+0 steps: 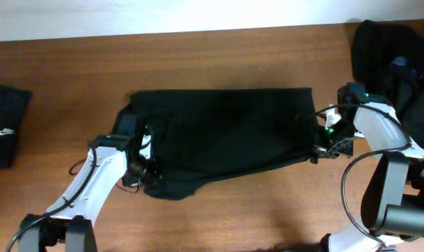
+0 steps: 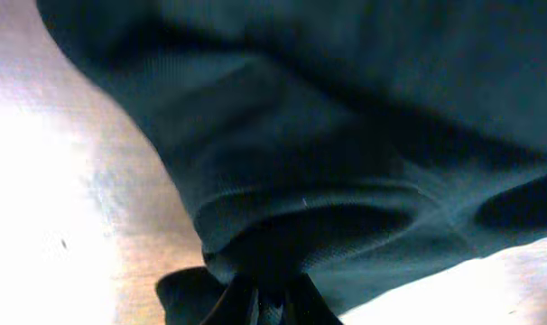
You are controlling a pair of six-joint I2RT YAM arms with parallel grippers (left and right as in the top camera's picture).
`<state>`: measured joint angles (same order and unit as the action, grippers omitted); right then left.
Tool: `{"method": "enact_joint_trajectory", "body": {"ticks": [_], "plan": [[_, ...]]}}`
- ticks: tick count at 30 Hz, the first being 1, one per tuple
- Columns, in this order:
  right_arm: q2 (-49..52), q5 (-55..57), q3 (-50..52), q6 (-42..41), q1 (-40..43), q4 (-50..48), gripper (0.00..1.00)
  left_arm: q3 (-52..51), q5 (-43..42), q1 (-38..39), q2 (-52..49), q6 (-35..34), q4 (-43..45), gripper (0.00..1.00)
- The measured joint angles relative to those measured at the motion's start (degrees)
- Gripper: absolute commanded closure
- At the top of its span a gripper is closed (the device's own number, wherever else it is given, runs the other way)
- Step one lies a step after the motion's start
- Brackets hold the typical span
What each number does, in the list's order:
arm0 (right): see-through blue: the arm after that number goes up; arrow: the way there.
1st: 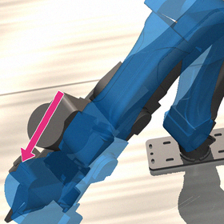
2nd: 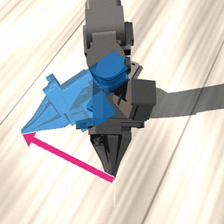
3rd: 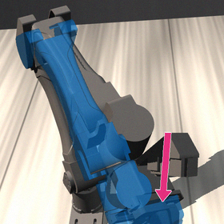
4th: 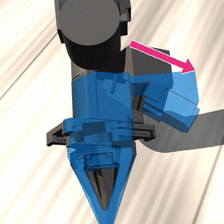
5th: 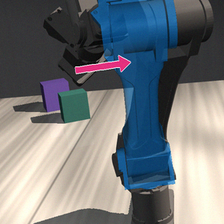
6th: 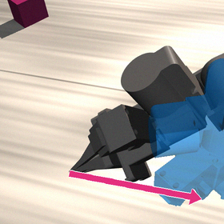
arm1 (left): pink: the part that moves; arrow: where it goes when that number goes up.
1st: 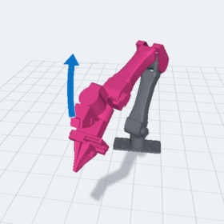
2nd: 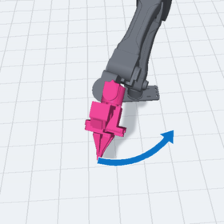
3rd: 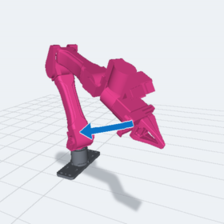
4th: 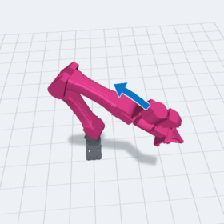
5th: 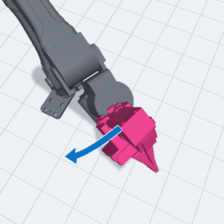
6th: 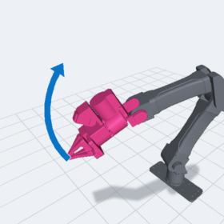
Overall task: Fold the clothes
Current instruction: 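Fold the bottom half up toward the top edge with both grippers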
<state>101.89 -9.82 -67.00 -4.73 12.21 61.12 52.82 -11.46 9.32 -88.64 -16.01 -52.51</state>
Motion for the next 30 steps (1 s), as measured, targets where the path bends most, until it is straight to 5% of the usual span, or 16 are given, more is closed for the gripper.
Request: {"method": "enact_joint_trajectory", "body": {"ticks": [30], "plan": [[0.0,-2.8,-2.9,-3.4,0.0,-4.2,0.96,3.9,1.5,-3.5,0.0,-0.8,5.0,0.91]]}}
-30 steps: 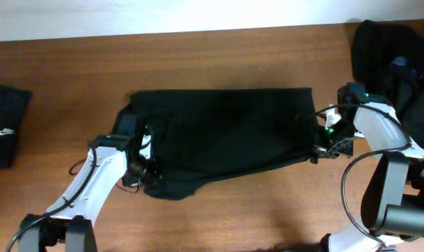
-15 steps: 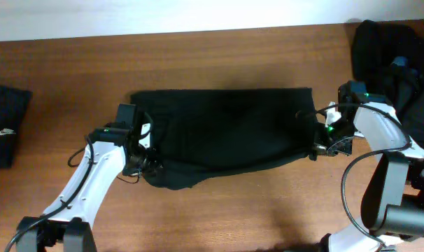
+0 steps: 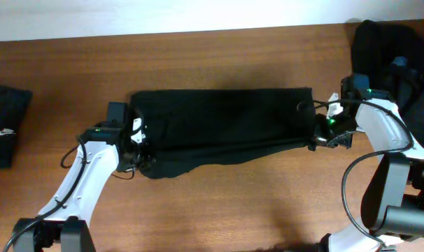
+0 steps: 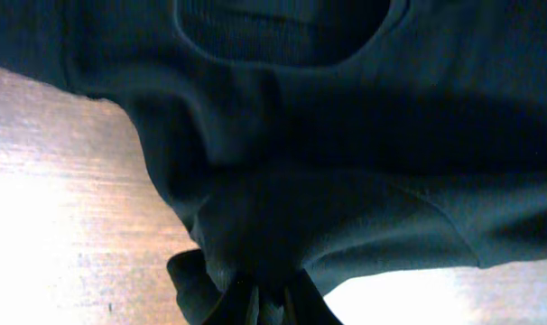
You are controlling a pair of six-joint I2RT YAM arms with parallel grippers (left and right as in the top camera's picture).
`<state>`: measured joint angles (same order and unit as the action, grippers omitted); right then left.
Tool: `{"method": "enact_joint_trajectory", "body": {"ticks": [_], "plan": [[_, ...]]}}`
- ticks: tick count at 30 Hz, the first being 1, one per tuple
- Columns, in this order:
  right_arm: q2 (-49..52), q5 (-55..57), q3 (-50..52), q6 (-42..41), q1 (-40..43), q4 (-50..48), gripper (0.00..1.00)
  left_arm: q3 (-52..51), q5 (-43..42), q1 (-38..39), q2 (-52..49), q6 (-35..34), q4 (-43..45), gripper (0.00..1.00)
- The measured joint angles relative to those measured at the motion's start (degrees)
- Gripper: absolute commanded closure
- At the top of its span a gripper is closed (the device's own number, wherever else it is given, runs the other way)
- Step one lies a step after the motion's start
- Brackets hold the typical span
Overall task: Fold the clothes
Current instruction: 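Fold the bottom half up toward the top edge with both grippers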
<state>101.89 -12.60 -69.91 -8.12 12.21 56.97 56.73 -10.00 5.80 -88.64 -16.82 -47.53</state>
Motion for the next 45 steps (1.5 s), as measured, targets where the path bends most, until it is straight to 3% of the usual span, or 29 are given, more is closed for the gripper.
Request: {"method": "enact_joint_trajectory", "body": {"ticks": [35,45], "plan": [[1.4,-2.4,-0.1,-2.7,0.0,-15.0,0.96,0.1,3.0,0.0,-0.1,-6.2,14.5,0.90],[1.5,-2.3,-0.1,-3.9,-3.3,-19.6,0.96,0.2,3.4,0.0,-3.5,-6.8,18.7,0.89]]}}
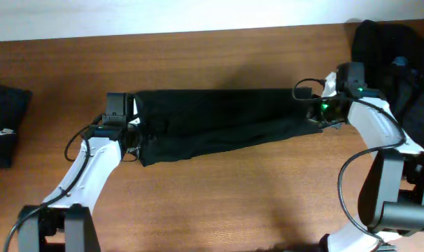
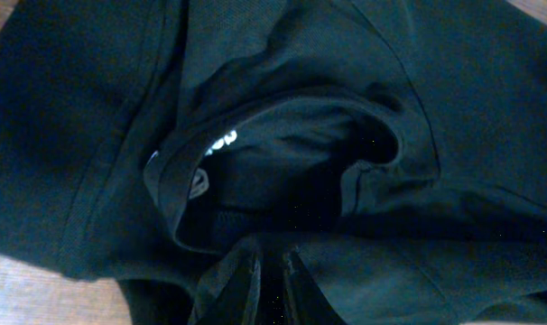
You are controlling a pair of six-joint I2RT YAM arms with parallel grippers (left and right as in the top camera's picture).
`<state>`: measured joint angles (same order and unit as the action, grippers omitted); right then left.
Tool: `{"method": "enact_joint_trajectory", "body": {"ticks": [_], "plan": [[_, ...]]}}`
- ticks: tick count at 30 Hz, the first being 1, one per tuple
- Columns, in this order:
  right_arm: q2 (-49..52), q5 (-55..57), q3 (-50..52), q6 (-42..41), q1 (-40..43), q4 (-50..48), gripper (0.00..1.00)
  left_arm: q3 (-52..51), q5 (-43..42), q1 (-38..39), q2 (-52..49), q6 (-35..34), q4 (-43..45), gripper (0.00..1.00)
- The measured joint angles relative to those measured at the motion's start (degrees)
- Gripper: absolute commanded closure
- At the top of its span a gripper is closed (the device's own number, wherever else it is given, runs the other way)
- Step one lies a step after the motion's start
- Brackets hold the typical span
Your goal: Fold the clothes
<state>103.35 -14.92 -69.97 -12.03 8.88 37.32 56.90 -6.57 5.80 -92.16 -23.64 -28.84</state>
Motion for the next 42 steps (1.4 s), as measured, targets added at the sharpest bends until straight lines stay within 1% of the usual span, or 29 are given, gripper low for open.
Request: {"method": "enact_joint_trajectory", "body": {"ticks": [5,12,17,22,28,31,35,38,39,42], "plan": [[1.0,1.0,0.0,-1.1,-1.7,-1.3,0.96,0.0,0.0,0.0,-1.1,0.0,1.7,0.90],[2.4,3.5,0.0,-1.7,-1.7,-1.9,0.96,0.0,0.0,-0.3,-1.1,0.0,3.2,0.91],[2.4,4.3,0.0,-1.8,-1.7,-1.9,0.96,0.0,0.0,-2.2,-1.1,0.0,3.4,0.94],[2.4,5.0,0.0,-1.9,-1.7,-2.2,0.96,0.0,-0.1,-4.7,-1.2,-0.1,3.9,0.94],[2.4,5.4,0.0,-1.9,-1.7,-2.8,0.96,0.0,-2.6,-5.9,-1.2,-0.2,4.7,0.94],[2.4,5.4,0.0,-1.9,-1.7,-2.8,0.96,0.2,-3.9,-5.9,-1.2,-0.2,2.8,0.94],[2.4,5.4,0.0,-1.9,-1.7,-2.7,0.96,1.5,-4.7,-5.9,-1.2,0.6,-3.1,0.78],[2.4,5.6,0.0,-1.9,-1.7,-2.7,0.96,3.3,-5.1,-5.9,-1.2,4.6,-7.1,0.61],[2.4,5.6,0.0,-1.9,-1.7,-2.6,0.96,4.2,-5.2,-5.9,-1.2,5.7,-8.6,0.58],[2.4,5.6,0.0,-1.9,-1.7,-2.7,0.96,6.4,-5.3,-5.9,-1.2,8.9,-12.2,0.57]]}}
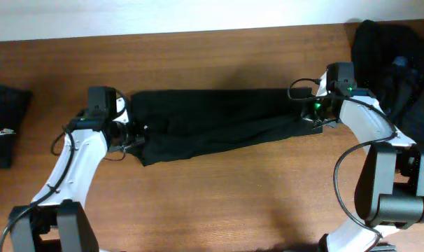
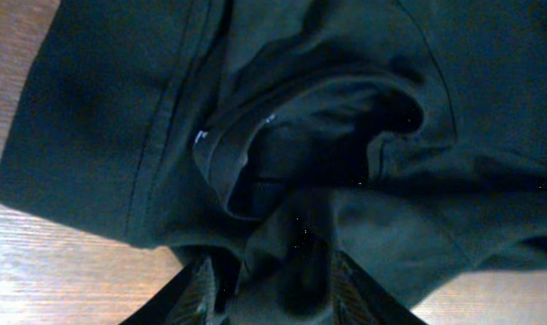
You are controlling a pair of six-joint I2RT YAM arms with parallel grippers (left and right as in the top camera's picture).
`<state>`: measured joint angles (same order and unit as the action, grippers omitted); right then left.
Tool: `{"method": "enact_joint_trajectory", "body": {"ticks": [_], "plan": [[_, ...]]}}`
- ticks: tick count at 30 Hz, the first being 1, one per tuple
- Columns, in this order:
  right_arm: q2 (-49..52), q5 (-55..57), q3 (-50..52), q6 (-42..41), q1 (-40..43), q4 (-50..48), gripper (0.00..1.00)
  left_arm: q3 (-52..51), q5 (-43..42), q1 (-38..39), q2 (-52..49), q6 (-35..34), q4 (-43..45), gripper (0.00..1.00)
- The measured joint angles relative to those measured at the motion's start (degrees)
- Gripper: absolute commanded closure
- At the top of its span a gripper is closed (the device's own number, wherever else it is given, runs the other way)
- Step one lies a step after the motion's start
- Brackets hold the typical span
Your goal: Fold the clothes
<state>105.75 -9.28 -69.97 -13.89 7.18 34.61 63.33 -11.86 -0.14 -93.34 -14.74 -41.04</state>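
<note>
A black garment (image 1: 219, 119) lies across the middle of the wooden table as a long narrow band, its front half folded back over the far half. My left gripper (image 1: 131, 133) is at its left end. In the left wrist view it (image 2: 273, 289) stands open, fingers spread wide, with a hump of the black cloth (image 2: 346, 117) between them and the neck opening (image 2: 255, 153) just ahead. My right gripper (image 1: 311, 114) rests on the band's right end; its jaws are too dark and small to read.
A folded black garment with a small white logo (image 1: 5, 126) lies at the left edge. A heap of dark clothes (image 1: 397, 56) fills the back right corner. Bare wooden table (image 1: 233, 203) stretches in front of the band.
My left gripper's fingers, shut on the cloth before, now stand wide apart. The left arm has shifted slightly left and back; the band lies much as it did.
Both grippers held the garment's front edge, the left shut on cloth, the garment spread wide. At each later moment the front edge lay farther back and the garment narrower. Now it is a folded band and the left gripper is open.
</note>
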Motion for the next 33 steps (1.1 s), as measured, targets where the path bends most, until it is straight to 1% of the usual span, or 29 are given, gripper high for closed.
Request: {"method": "enact_joint_trajectory", "body": {"ticks": [6,11,14,17,24,33], "plan": [[0.0,0.0,0.0,0.0,0.0,-0.2,0.96,1.1,-0.2,0.2,0.0,2.9,-5.0,0.56],[0.0,0.0,0.0,0.0,0.0,-0.4,0.96,1.1,-0.2,1.8,0.0,4.0,-5.4,0.56],[0.0,0.0,0.0,0.0,0.0,-0.4,0.96,1.1,-0.2,3.8,0.0,5.4,-4.9,0.56],[0.0,0.0,0.0,0.0,0.0,-0.4,0.96,1.1,-0.1,5.6,-0.5,6.6,-4.7,0.51],[0.0,0.0,0.0,0.0,0.0,-0.2,0.96,1.1,2.3,6.8,-3.9,7.7,-2.5,0.51],[0.0,0.0,0.0,0.0,0.0,0.5,0.96,1.1,3.3,6.8,-4.1,8.3,1.5,0.53]]}}
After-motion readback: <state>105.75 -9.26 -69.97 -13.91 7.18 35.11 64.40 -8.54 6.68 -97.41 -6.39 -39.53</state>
